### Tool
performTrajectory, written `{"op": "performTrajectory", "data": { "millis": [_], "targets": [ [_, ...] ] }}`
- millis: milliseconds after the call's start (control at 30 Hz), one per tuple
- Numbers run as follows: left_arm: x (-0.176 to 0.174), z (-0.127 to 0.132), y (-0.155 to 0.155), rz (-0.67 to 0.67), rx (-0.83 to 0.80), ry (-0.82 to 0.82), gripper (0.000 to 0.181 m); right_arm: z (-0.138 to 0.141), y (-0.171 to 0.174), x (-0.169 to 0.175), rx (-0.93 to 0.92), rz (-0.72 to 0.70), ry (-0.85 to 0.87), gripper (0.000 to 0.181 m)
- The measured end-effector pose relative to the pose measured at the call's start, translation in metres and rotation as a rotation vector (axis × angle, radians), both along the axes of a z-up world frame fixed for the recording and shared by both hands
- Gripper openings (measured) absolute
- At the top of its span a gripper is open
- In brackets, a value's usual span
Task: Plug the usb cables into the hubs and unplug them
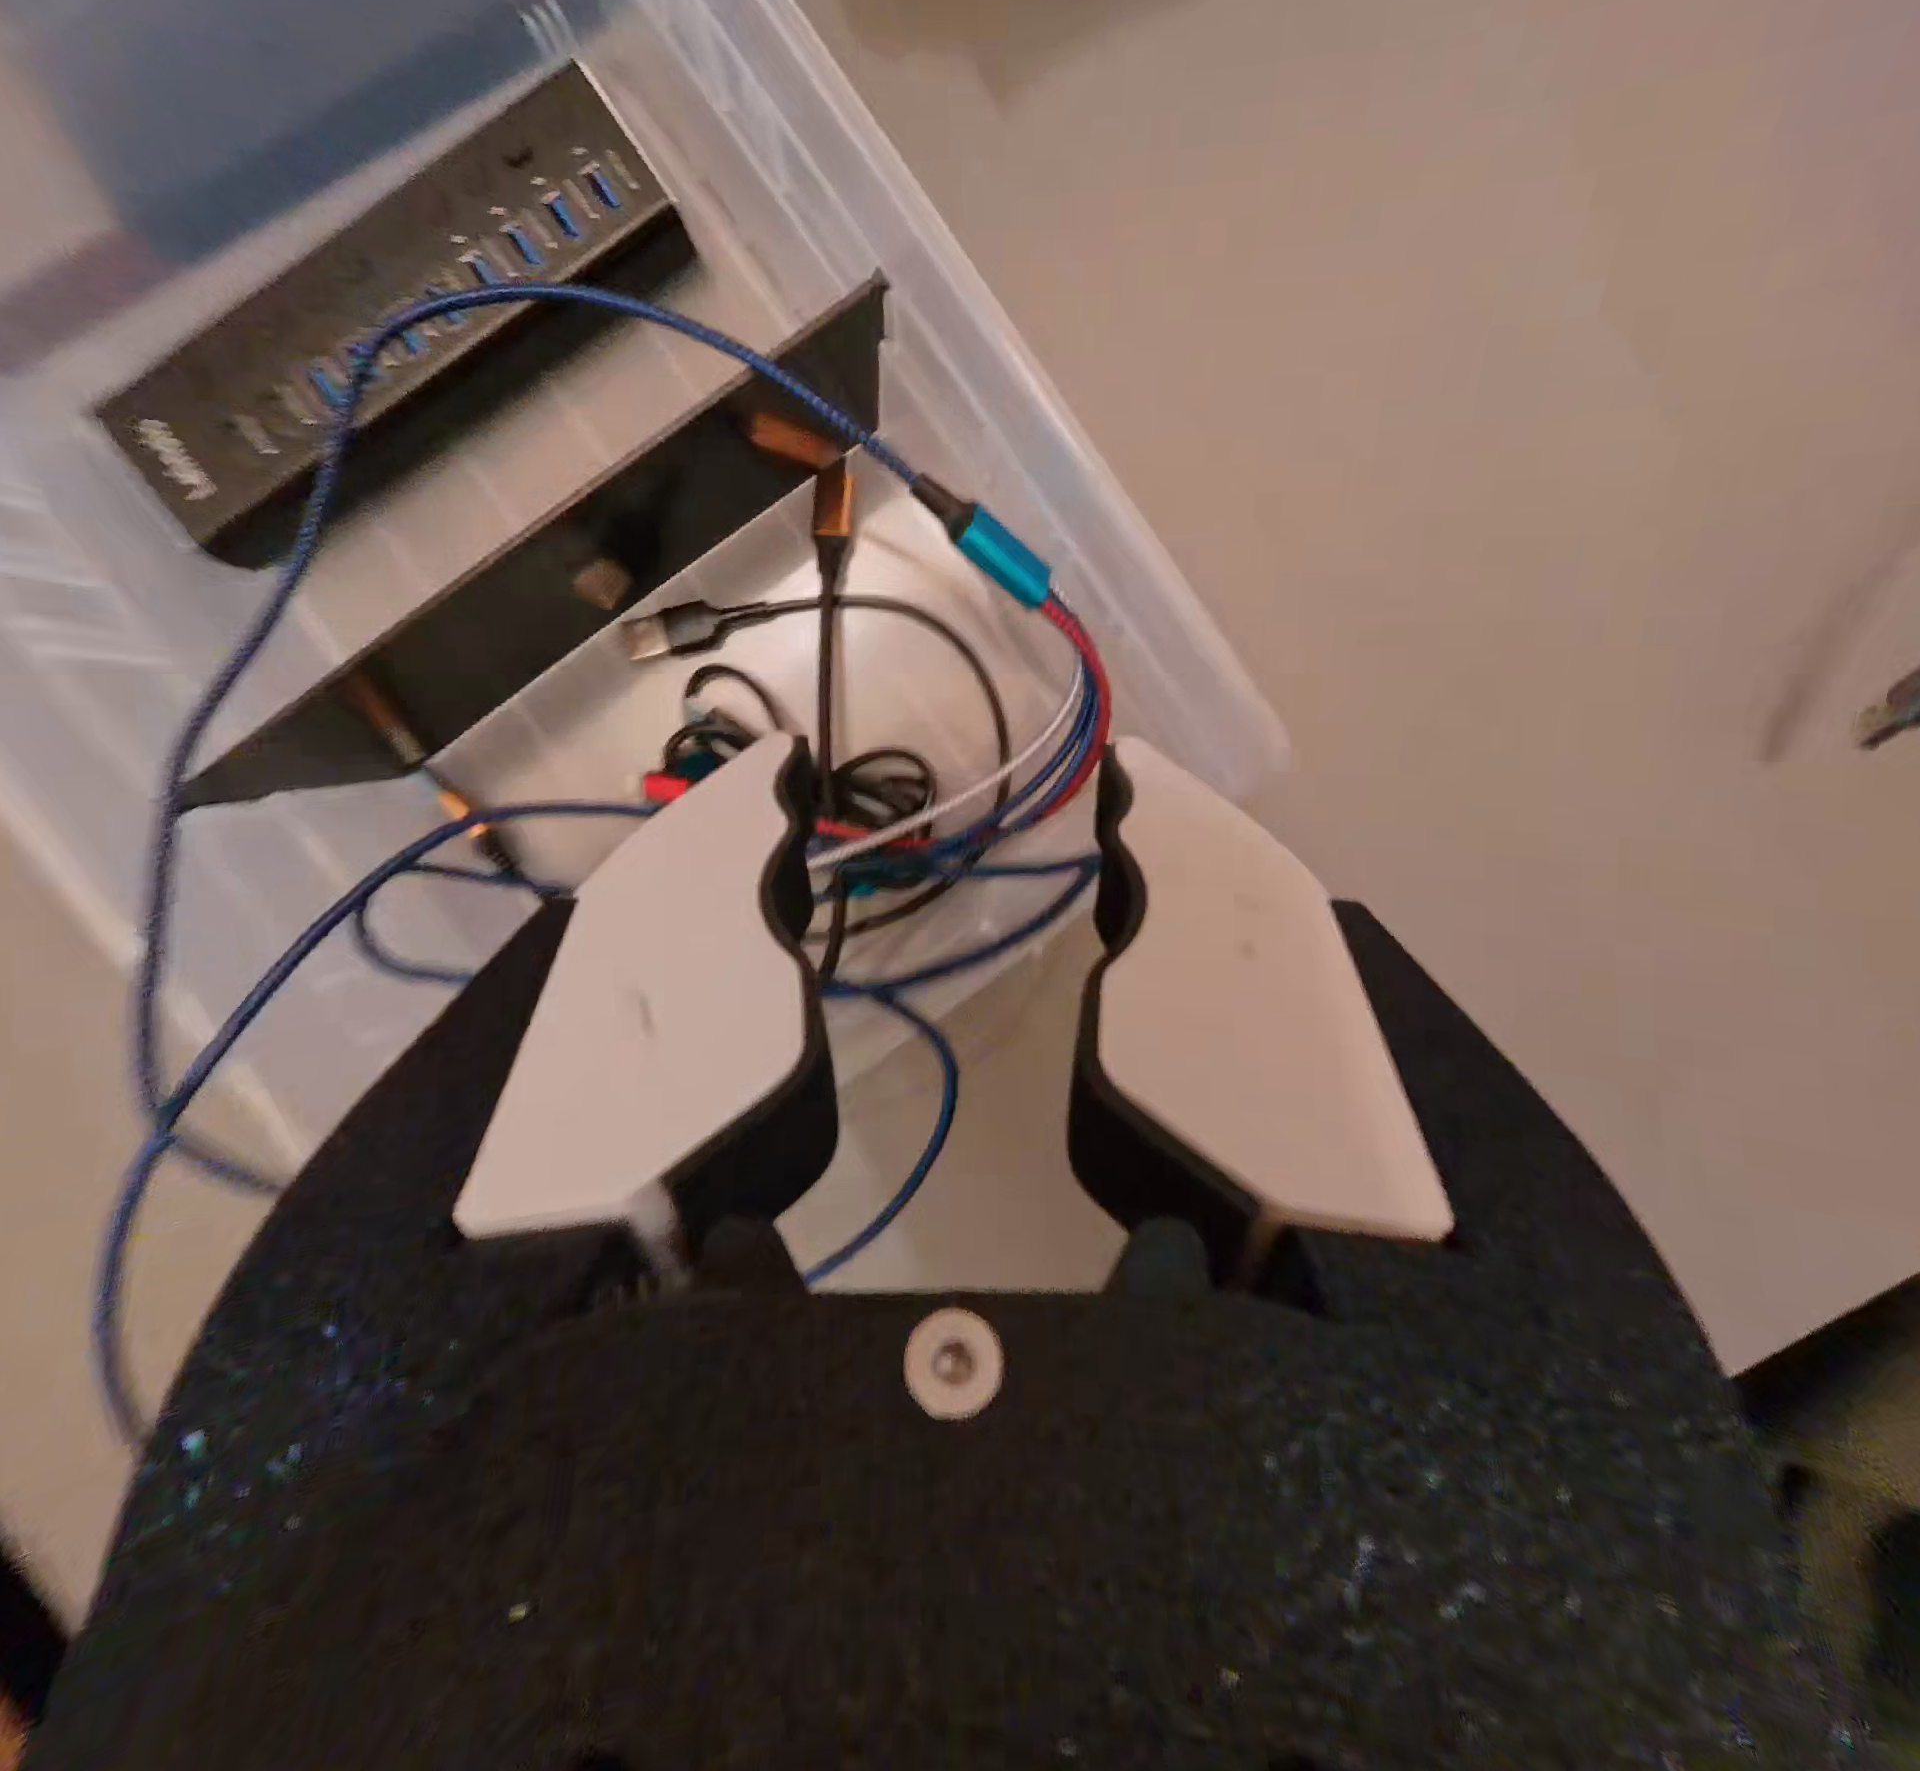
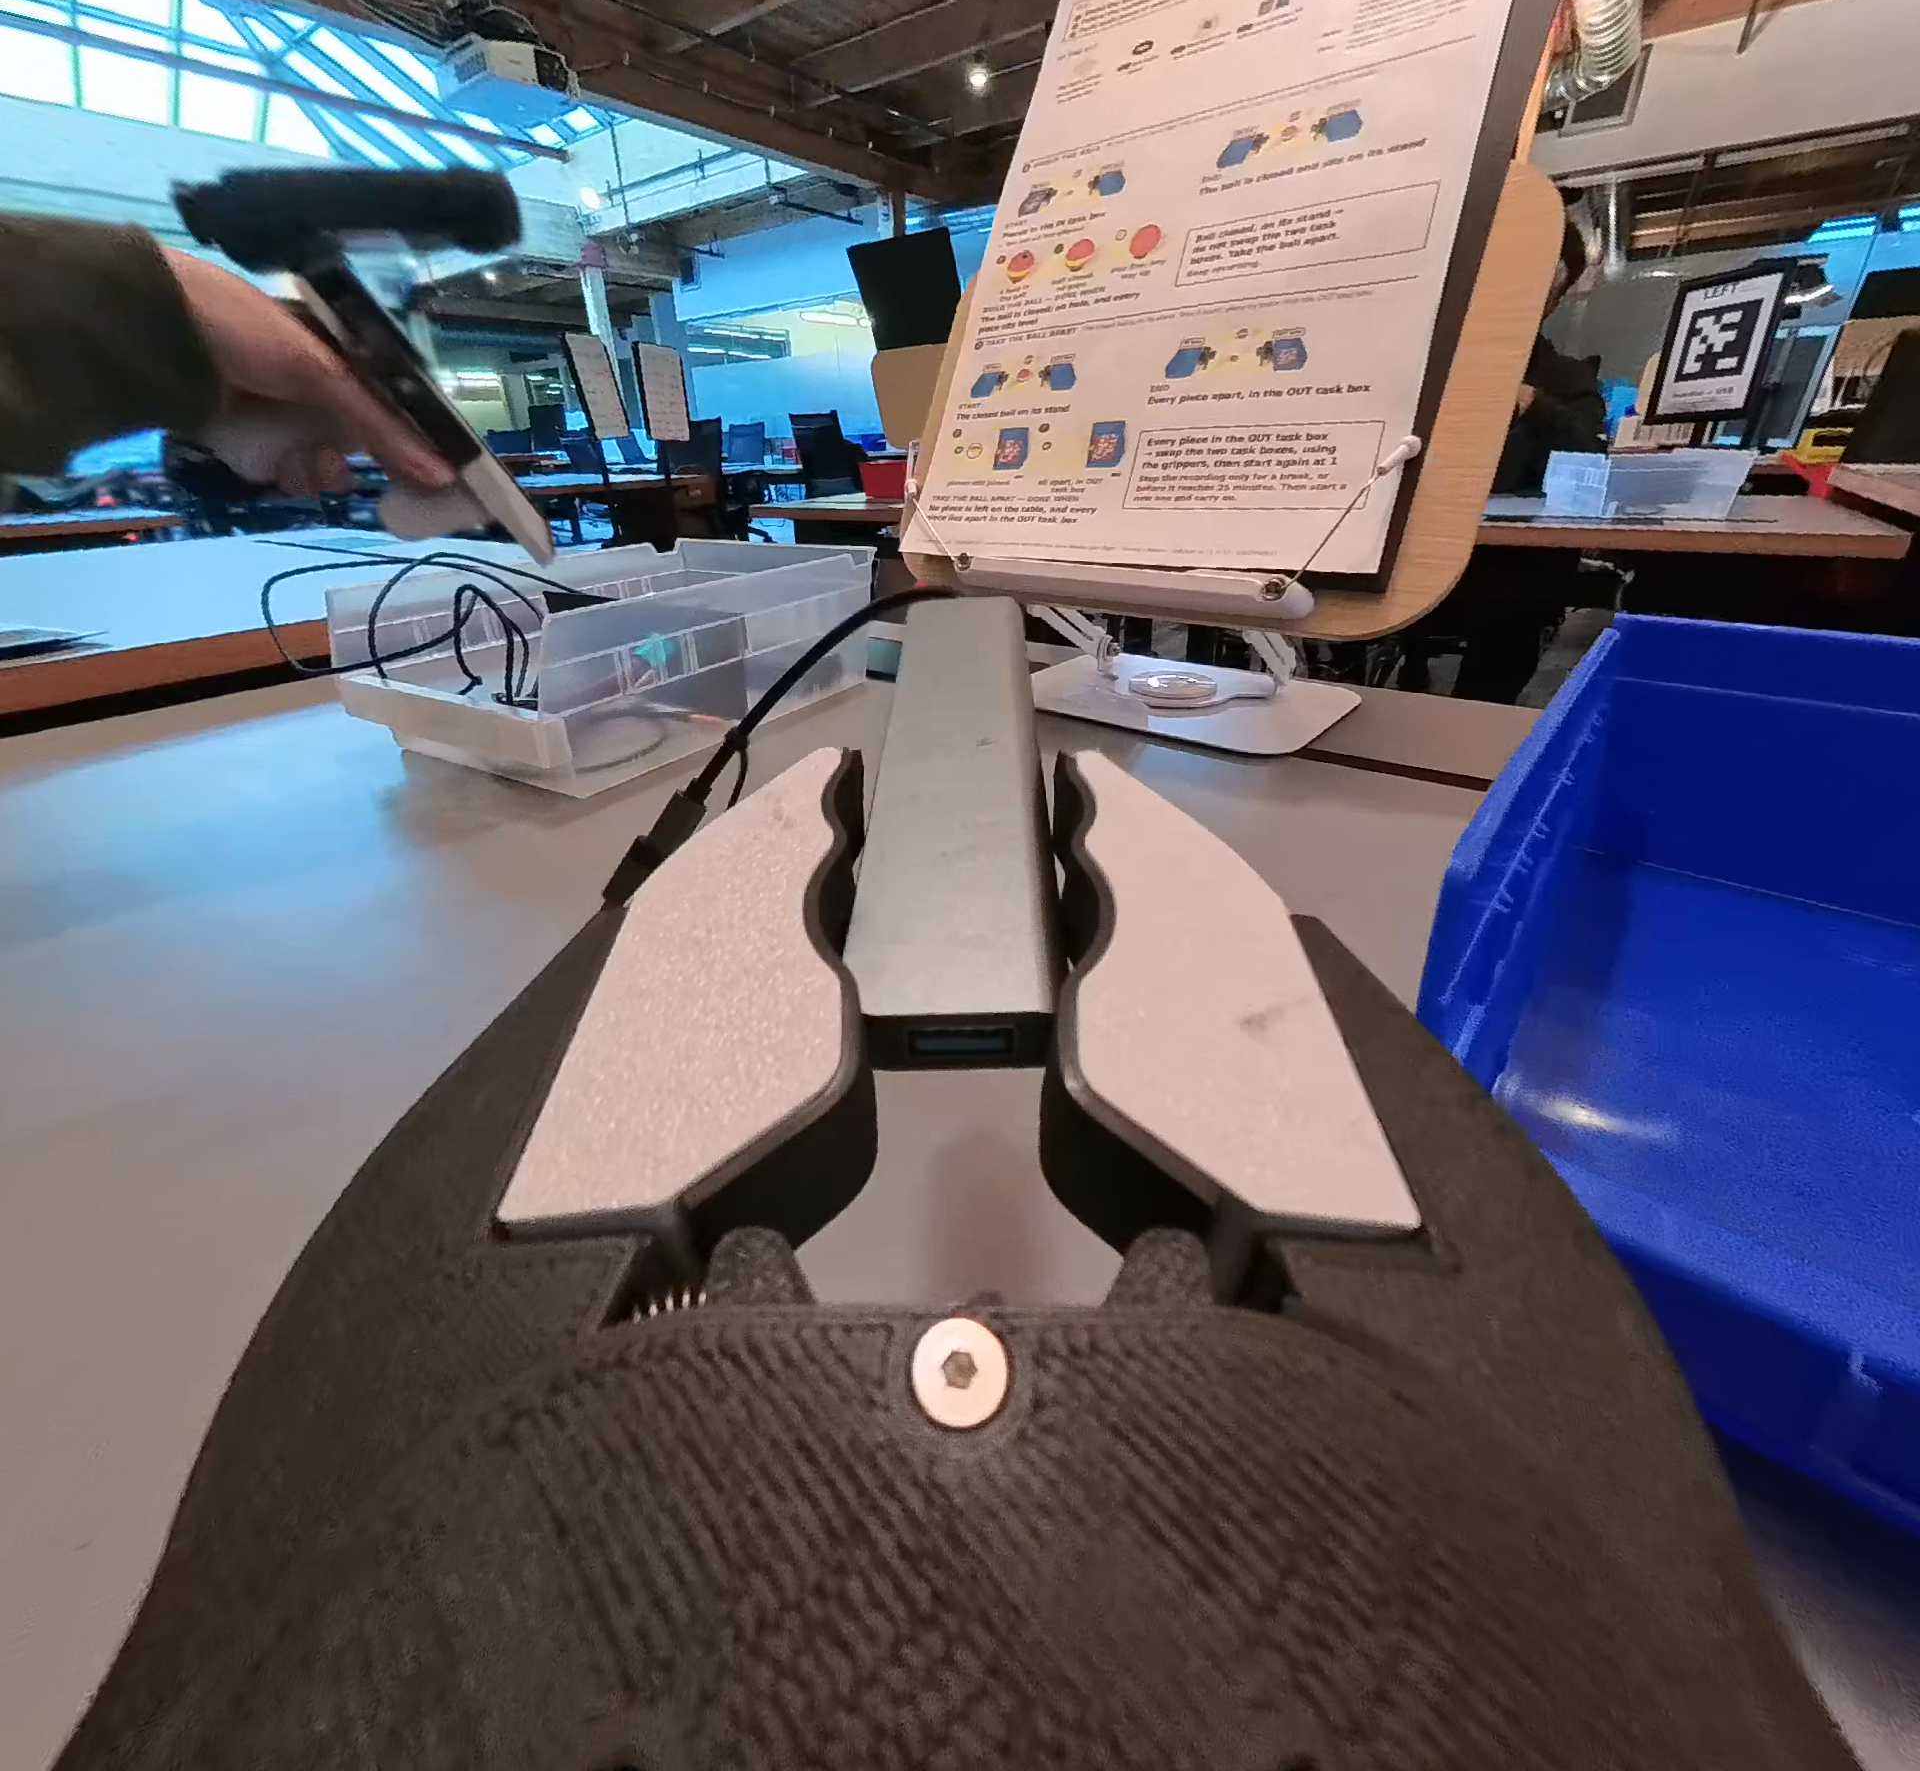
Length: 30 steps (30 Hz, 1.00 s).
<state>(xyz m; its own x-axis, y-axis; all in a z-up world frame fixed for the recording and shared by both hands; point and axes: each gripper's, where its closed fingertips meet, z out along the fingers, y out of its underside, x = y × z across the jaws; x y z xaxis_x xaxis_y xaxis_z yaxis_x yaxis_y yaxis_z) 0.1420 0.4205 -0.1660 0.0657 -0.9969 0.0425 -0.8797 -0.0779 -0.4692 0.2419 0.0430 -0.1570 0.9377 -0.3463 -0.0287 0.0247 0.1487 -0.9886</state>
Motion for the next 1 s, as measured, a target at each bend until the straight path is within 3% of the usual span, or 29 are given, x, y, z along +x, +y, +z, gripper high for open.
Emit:
{"op": "performTrajectory", "data": {
  "millis": [33,233,333,367,500,633,767,1000],
  "targets": [
    [0.009,-0.007,0.001,0.02,-0.043,0.003,0.05,0.0,0.0,0.0,0.001,-0.002,-0.001,0.035],
    [0.047,-0.053,0.003,0.146,-0.339,0.057,0.044,0.0,0.001,-0.003,-0.007,0.015,-0.013,0.035],
    [0.054,-0.066,0.002,0.17,-0.421,0.059,0.029,-0.001,0.002,-0.004,-0.012,0.019,-0.016,0.035],
    [0.055,-0.066,-0.003,0.144,-0.459,0.045,0.013,-0.001,0.002,-0.004,-0.012,0.021,-0.014,0.035],
    [0.053,-0.051,-0.008,0.082,-0.419,-0.017,0.01,0.0,0.001,-0.003,-0.003,0.029,0.0,0.035],
    [0.051,0.014,-0.004,0.044,-0.302,-0.199,0.007,0.001,-0.001,-0.001,0.014,0.038,0.02,0.035],
    [0.042,0.118,-0.005,0.029,-0.141,-0.421,0.007,0.002,-0.002,0.0,0.029,0.035,0.029,0.035],
    [0.022,0.308,-0.082,-0.126,-0.01,-0.763,0.006,0.004,-0.006,0.003,0.055,0.02,0.039,0.035]
  ]
}}
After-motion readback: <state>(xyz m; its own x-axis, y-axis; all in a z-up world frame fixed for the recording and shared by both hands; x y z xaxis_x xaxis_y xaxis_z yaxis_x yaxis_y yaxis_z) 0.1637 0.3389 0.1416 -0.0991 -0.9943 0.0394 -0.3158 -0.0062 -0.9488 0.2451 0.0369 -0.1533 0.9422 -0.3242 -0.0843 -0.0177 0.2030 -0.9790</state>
